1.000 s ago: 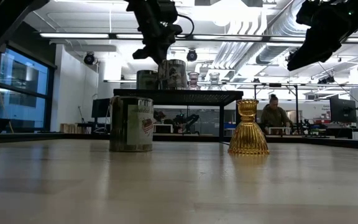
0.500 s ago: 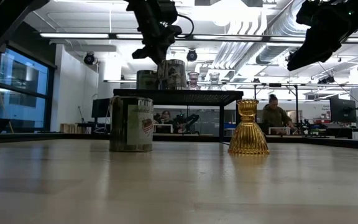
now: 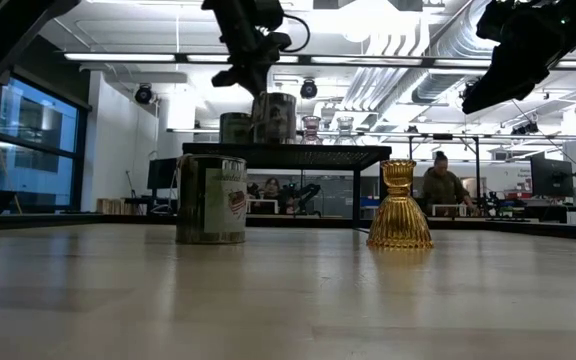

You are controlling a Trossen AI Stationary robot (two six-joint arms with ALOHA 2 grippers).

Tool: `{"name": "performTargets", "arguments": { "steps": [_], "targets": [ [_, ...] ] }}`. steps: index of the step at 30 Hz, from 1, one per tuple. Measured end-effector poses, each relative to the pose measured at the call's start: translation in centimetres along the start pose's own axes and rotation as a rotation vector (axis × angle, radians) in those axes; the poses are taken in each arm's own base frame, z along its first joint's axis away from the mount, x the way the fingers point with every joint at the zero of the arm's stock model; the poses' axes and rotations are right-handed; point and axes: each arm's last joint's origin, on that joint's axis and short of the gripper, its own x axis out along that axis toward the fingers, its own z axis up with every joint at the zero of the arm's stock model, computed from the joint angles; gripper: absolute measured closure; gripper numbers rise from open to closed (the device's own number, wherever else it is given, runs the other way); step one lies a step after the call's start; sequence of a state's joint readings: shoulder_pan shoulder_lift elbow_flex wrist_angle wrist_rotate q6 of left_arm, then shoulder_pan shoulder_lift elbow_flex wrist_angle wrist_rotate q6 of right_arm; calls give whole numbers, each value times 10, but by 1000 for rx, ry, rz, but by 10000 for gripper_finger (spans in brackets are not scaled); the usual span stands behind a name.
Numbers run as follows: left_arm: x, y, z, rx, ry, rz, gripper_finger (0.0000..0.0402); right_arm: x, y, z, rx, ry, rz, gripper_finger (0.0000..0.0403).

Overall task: Pick & Place candle stick holders
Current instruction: Put the silver scented candle can on the shelf

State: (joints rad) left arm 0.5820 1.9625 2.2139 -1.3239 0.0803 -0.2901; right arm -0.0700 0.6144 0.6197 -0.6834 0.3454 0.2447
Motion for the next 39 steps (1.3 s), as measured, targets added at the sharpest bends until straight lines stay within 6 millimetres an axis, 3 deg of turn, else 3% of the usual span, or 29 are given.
{"name": "performTargets", "arguments": {
  "steps": [14, 19, 39],
  "targets": [
    [0, 1, -3, -6, 36, 5, 401, 0, 0, 0, 0, 0, 0, 284],
    [11, -4, -3, 6, 52, 21, 401, 0, 0, 0, 0, 0, 0, 284],
    [9, -4, -1, -5, 25, 23, 401, 0, 0, 0, 0, 0, 0, 284]
  ]
}}
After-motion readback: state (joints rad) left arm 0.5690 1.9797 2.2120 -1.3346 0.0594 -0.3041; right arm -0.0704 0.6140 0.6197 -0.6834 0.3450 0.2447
